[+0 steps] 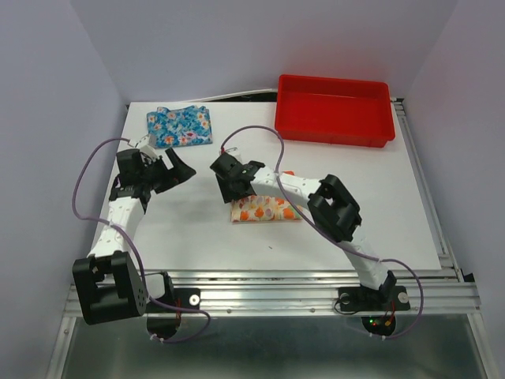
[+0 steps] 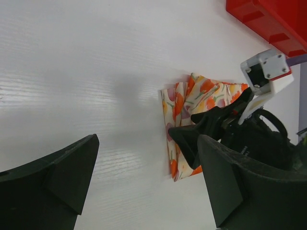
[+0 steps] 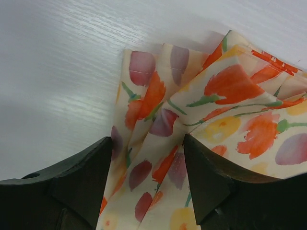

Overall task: Fold and stack the skirts
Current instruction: Neatly place the folded skirt to the corner

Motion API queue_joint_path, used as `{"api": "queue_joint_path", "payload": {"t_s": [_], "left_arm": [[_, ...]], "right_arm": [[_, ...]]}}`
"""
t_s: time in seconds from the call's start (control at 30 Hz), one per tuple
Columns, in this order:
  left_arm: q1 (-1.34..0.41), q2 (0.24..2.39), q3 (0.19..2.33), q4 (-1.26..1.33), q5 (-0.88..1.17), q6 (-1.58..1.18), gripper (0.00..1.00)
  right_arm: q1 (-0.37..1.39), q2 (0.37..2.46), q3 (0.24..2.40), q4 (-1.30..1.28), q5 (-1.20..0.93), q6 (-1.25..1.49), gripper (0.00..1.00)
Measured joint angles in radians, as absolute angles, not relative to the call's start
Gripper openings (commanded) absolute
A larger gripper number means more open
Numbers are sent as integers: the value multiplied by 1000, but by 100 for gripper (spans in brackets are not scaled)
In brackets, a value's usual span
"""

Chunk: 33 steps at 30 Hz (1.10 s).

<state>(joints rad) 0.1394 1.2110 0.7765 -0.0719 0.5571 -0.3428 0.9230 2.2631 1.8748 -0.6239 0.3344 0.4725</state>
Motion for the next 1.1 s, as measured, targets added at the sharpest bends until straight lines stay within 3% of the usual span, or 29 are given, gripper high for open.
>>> {"api": "queue_joint_path", "payload": {"t_s": [0.83, 0.93, 1.1], "left_arm": [[139, 1188, 712, -40, 546, -361, 95], [139, 1188, 712, -32, 546, -362, 95], [139, 1188, 702, -19, 544, -373, 94]], "right_arm": [[941, 2326, 1950, -652, 446, 459, 68], [944, 2328, 1963, -657, 446, 460, 61], [946, 2380, 2014, -655, 445, 463, 36]]}}
